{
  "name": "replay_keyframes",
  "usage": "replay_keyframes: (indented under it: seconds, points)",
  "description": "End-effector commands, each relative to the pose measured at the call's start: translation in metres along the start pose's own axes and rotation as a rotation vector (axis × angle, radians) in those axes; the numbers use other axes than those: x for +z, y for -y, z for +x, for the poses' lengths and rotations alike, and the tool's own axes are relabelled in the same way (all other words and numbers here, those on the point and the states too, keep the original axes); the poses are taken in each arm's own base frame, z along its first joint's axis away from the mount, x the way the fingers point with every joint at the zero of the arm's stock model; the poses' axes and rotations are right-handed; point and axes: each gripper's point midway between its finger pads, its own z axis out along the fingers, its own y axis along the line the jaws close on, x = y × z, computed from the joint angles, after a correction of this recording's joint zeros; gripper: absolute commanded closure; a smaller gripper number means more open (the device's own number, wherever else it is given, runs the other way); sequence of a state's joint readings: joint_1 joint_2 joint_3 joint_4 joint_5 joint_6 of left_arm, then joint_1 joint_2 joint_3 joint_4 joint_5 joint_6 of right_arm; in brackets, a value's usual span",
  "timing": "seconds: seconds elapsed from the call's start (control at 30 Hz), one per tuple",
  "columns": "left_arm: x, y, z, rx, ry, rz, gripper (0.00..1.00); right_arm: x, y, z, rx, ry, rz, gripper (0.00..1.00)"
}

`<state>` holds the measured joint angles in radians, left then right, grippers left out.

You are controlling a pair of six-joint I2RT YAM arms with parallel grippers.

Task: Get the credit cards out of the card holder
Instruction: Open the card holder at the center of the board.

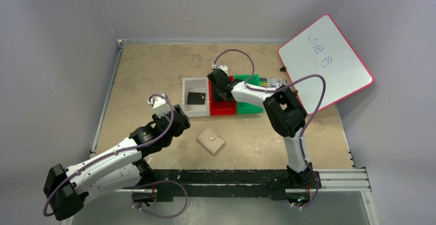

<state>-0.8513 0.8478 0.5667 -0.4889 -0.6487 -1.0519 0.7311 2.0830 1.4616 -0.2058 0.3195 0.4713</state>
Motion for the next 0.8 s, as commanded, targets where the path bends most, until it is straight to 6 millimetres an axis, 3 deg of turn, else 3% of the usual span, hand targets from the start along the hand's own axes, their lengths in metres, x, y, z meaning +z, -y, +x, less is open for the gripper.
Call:
replay_keyframes:
  seconds: [0.0,0.37,0.63,0.77]
  points:
    - [-0.006,0.010,-0.022,-0.015,0.056,0.013,0.36,0.005,0.013,-0.024,0.048,0.068,0.066,0.60]
    - [-0.003,0.013,-0.018,-0.015,0.042,0.015,0.37,-0.009,-0.002,-0.046,0.128,0.089,-0.039,0.58]
    - [-0.002,0.014,-0.012,-0.036,0.033,0.034,0.35,-0.087,-0.004,-0.064,0.110,0.195,-0.208,0.52]
    - [0.001,0.012,-0.002,-0.067,0.010,0.045,0.32,-0.125,-0.012,-0.043,0.097,0.219,-0.351,0.40]
